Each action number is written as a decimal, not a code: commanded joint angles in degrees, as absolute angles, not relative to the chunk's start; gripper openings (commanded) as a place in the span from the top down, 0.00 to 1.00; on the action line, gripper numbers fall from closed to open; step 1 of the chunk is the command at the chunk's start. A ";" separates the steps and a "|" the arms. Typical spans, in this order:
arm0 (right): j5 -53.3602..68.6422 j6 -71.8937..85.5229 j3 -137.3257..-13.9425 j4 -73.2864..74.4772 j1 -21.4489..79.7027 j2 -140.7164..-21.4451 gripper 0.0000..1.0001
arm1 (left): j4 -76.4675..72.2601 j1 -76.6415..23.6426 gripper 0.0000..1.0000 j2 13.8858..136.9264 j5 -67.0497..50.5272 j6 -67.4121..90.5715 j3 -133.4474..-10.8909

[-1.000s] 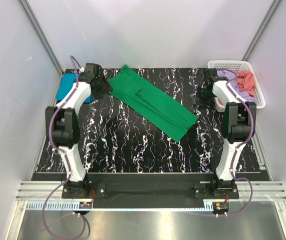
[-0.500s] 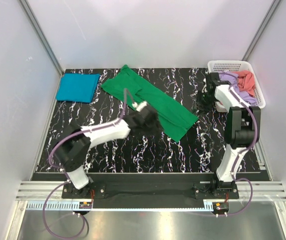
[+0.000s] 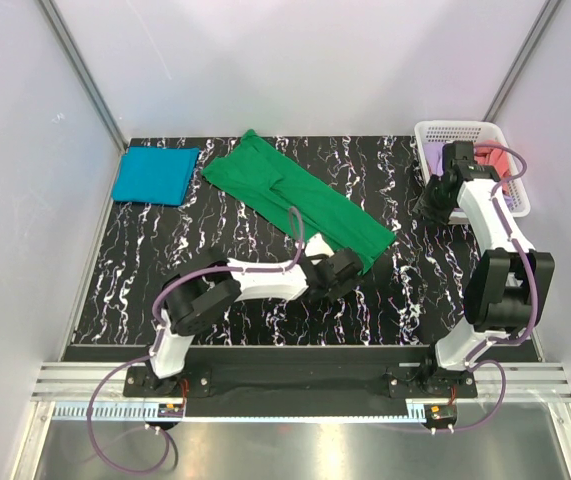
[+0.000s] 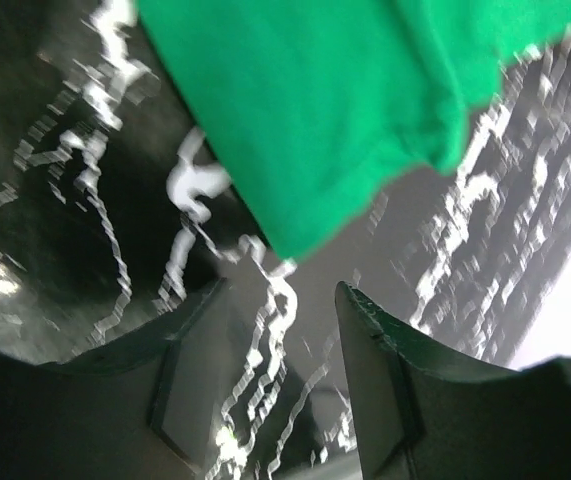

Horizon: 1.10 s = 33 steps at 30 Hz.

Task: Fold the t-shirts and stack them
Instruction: Fold the tshirt

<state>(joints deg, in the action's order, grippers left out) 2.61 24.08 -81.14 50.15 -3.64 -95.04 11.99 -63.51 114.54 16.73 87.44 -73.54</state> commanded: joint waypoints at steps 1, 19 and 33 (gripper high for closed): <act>0.35 25.58 -80.69 51.33 -3.25 -92.99 0.61 | 11.07 -62.93 0.48 115.05 22.50 90.35 -76.72; -2.72 24.96 -80.33 50.80 -3.25 -92.46 0.62 | 25.58 -63.11 0.54 118.21 24.08 94.57 -83.85; -3.34 24.96 -79.54 51.50 -3.25 -91.50 0.62 | 29.00 -62.93 0.62 122.86 21.71 94.57 -88.32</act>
